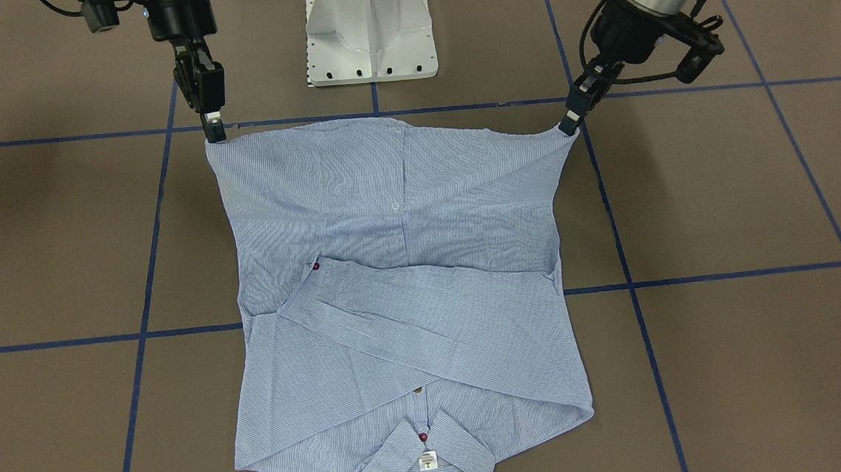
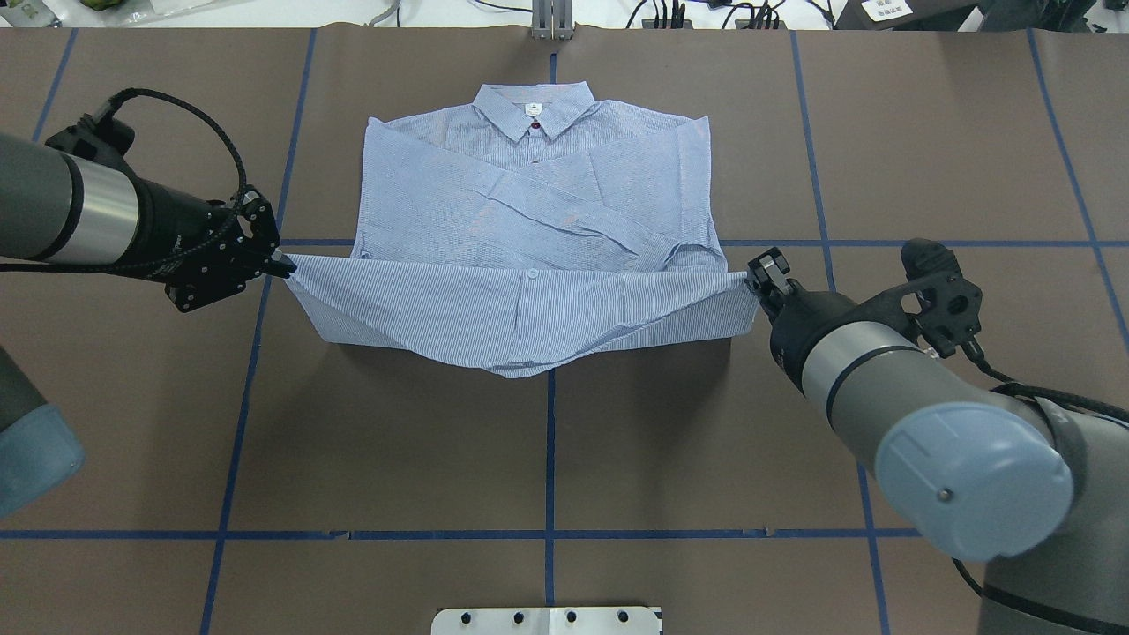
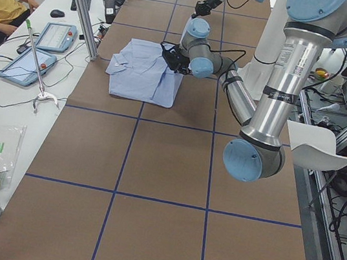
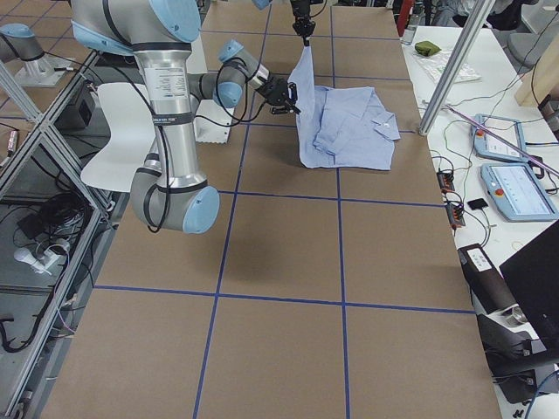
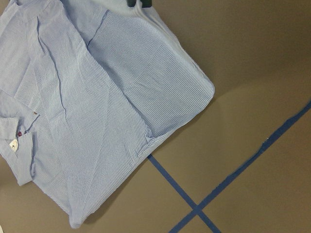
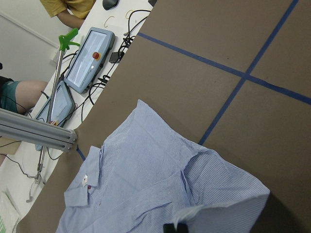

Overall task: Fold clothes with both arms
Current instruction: 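Carry the hem with both grippers up over the shirt toward the collar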

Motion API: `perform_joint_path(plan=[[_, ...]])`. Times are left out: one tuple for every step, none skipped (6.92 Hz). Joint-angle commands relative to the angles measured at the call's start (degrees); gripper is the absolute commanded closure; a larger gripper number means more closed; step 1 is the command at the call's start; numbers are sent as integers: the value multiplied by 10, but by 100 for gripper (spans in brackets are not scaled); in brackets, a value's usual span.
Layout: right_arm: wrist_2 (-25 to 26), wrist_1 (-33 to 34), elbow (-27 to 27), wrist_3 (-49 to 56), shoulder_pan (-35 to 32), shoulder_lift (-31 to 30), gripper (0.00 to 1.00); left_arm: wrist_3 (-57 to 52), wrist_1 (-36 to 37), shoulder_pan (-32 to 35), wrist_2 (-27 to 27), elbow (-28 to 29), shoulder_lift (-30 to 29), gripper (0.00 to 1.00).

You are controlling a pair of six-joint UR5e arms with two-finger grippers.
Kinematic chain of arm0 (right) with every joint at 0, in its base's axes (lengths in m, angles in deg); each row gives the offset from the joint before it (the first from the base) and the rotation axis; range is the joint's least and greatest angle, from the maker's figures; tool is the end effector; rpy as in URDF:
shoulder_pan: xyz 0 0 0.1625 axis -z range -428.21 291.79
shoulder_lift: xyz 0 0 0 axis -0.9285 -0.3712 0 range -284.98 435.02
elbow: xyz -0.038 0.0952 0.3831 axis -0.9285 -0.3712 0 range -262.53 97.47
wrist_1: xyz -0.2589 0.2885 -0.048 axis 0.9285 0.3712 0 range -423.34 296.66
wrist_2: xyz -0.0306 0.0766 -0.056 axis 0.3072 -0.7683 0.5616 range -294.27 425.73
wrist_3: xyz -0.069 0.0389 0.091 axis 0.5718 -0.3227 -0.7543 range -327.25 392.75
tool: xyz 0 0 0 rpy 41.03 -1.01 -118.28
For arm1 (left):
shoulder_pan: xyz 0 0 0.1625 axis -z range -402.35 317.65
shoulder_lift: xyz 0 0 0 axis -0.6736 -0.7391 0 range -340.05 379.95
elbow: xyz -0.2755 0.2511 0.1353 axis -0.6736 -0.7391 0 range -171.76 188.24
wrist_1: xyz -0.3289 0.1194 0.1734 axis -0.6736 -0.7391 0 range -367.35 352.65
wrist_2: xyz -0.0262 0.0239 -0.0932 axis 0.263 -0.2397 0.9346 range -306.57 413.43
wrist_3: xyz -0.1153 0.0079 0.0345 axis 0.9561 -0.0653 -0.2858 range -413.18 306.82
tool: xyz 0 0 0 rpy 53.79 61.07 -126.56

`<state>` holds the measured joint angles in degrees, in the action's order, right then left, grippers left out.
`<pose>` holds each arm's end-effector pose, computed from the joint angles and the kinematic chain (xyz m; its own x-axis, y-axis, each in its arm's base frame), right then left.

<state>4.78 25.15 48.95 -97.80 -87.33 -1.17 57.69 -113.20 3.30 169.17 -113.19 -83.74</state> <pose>-0.3590 -0.3275 0.2201 -0.0425 0.5867 0.8087 -0.8457 0.4098 -0.3417 0.2891 -0.4114 0.2533 0.1820 -0.6453 -0.7419 0.4747 0.7184 -0.5084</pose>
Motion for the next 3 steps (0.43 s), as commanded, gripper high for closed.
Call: perform_joint_path(plan=[[-12, 0, -63, 6, -47, 45, 100, -13, -4, 20, 1, 54, -31, 100], [-39, 0, -94, 9, -79, 66, 100, -46, -2, 22, 0, 85, -49, 100], [-68, -1, -144, 20, -112, 90, 100, -51, -7, 31, -3, 127, -75, 100]])
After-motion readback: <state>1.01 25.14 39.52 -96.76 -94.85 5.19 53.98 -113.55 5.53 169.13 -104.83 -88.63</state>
